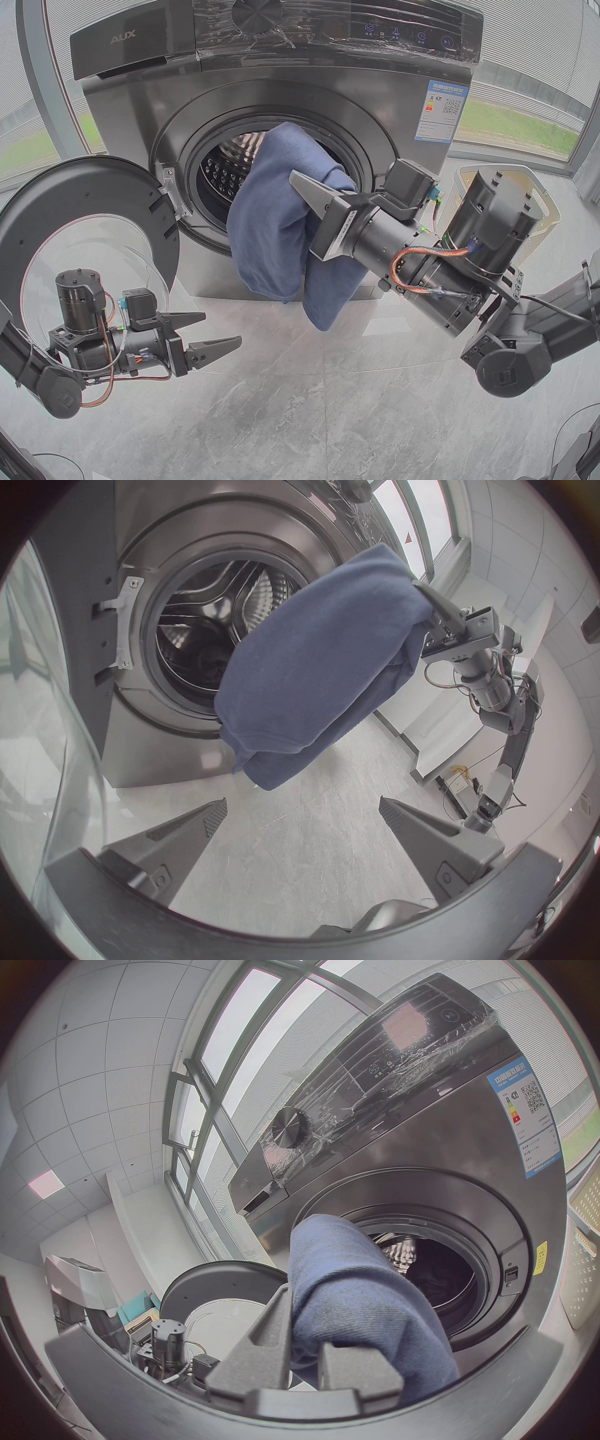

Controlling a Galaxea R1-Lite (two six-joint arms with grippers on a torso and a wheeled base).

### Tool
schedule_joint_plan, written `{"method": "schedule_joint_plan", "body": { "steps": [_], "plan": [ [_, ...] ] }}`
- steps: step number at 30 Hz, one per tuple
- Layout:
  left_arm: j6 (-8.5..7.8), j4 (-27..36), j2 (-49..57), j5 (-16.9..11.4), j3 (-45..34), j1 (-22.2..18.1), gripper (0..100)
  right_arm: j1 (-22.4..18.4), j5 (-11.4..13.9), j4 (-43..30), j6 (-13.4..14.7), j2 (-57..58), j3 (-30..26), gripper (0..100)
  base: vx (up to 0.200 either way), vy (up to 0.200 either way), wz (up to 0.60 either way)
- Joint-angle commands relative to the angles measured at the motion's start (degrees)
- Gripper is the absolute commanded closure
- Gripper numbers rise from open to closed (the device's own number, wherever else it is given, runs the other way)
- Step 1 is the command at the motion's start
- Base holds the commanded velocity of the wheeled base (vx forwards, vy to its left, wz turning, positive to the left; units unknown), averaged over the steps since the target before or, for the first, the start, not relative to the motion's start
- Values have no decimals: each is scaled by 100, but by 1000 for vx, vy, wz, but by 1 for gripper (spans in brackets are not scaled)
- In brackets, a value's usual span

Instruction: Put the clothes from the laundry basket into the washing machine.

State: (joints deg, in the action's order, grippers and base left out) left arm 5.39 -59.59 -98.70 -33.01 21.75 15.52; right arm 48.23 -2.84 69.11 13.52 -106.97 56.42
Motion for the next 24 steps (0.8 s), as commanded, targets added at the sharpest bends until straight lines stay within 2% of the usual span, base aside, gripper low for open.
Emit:
{"method": "schedule_joint_plan", "body": {
  "steps": [1, 6, 10, 14, 15, 20, 24],
  "plan": [
    [24, -501, -809, 58, 207, 153, 0, 73, -15, 15, 2, 45, -52, 100, 0, 0, 0],
    [199, -1099, -1249, 243, 444, 153, 0, 161, -41, 15, 2, 115, -140, 100, 0, 0, 0],
    [235, -1319, -1486, 269, 559, 153, 0, 222, -41, 15, 2, 168, -219, 100, 0, 0, 0],
    [243, -1468, -1688, 339, 708, 153, 0, 257, -41, 24, 2, 177, -228, 100, 0, 0, 0],
    [279, -1530, -1758, 454, 796, 153, 0, 257, -41, 24, 2, 186, -228, 100, 0, 0, 0],
    [410, -1617, -1811, 489, 1007, 153, 0, 257, -50, 24, 2, 186, -254, 100, 0, 0, 0],
    [428, -1617, -1890, 533, 1139, 162, 0, 266, -50, 24, 2, 186, -254, 100, 0, 0, 0]
  ]
}}
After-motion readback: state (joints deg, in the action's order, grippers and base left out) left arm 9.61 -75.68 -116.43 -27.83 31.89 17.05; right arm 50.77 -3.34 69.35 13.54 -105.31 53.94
